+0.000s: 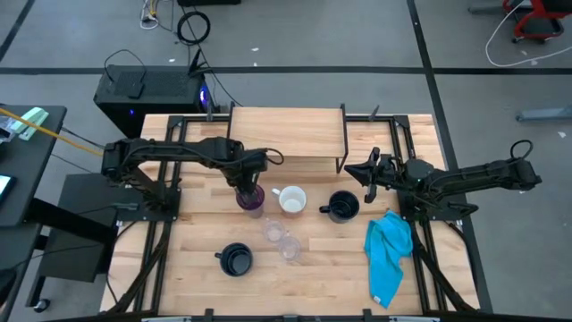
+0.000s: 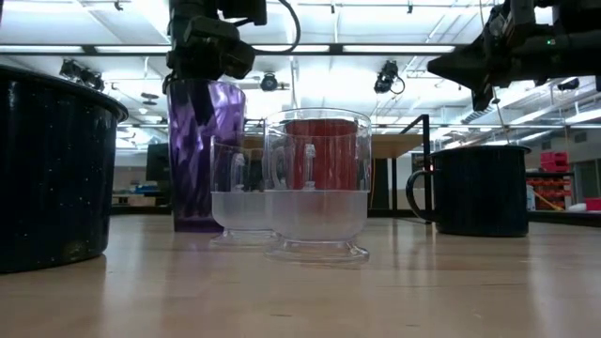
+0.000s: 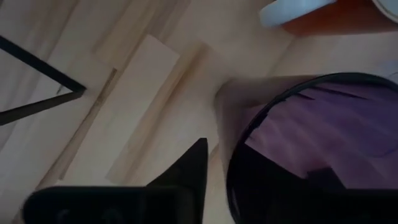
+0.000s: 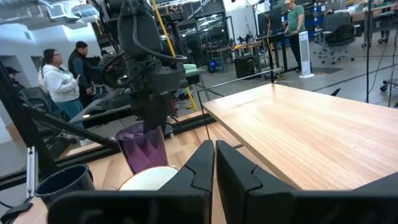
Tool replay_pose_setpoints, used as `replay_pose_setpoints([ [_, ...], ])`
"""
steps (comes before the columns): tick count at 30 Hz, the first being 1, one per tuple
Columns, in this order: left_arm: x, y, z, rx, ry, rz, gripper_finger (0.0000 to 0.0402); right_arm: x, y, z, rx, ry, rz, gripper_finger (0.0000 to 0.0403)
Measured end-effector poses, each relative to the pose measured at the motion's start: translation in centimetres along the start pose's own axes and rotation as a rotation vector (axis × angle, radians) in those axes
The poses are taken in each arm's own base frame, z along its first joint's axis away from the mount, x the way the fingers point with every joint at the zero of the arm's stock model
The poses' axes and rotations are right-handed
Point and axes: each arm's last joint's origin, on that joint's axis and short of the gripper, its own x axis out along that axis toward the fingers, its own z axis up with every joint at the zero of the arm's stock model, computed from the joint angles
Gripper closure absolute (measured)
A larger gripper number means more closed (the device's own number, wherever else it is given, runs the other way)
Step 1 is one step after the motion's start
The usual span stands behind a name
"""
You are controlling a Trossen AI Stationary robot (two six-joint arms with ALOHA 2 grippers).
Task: Stack small to large cups/mugs on shelf
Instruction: Put the purple cup on the shelf
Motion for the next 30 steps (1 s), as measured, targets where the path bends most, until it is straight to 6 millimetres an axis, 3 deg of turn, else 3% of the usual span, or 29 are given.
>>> replay_pose_setpoints([
  [6,0.0,-0.2,-0.1,0.009,-0.004,0.002,0.0387,0.0,0.0,0.0,0.0,0.001,0.0,0.038],
  [18,-0.2,-0.6,-0.4,0.034,-0.007,0.011,0.0389,0.0,0.0,0.0,0.0,0.0,0.0,0.038],
  [23,-1.7,-0.8,0.0,0.054,-0.023,0.004,0.0389,0.0,0.0,0.0,0.003,0.001,0.0,0.038],
  [30,-5.7,-0.7,0.5,0.075,-0.032,0.021,0.0389,0.0,0.0,0.0,0.003,0.001,0.0,0.038],
])
